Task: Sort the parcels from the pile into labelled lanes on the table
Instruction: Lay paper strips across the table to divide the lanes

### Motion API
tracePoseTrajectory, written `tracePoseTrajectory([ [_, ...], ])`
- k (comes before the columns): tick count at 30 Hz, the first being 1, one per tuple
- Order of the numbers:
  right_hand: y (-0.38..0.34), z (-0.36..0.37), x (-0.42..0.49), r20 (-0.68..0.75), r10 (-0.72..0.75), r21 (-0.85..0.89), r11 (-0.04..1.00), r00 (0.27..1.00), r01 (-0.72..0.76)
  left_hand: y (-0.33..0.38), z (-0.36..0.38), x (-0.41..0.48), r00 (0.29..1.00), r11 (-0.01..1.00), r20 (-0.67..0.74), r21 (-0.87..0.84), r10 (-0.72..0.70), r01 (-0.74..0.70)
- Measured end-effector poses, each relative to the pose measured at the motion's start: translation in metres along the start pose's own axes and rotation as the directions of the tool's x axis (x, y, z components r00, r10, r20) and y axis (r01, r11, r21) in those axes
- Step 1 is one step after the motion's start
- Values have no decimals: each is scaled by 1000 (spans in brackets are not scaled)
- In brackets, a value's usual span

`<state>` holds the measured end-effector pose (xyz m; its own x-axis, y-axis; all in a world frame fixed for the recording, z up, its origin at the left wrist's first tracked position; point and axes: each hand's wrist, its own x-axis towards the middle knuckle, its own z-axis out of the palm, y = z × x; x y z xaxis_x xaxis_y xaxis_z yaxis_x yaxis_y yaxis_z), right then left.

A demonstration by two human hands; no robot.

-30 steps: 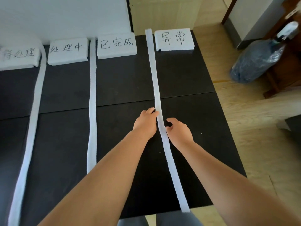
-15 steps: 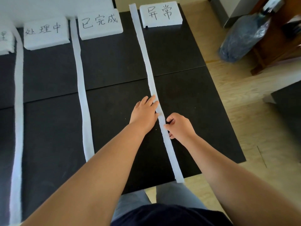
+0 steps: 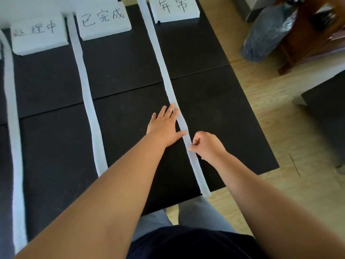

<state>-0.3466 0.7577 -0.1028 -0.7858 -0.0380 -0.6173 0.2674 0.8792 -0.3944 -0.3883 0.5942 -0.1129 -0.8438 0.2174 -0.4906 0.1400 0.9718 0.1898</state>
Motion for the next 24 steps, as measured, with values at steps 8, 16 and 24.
tracePoseTrajectory([
  [8,-3,0,-5,8,-11,-54,998,1000,11,2,3,0,1000,1000,-18,29,-4,4],
  [16,-14,-15,5,64,28,-32,999,998,-26,-3,-7,0,995,1000,-94,15,29,-28],
  [24,-53,-38,53,-162,-310,-192,941,937,278,-19,-35,11,976,987,-148,-41,-158,154],
])
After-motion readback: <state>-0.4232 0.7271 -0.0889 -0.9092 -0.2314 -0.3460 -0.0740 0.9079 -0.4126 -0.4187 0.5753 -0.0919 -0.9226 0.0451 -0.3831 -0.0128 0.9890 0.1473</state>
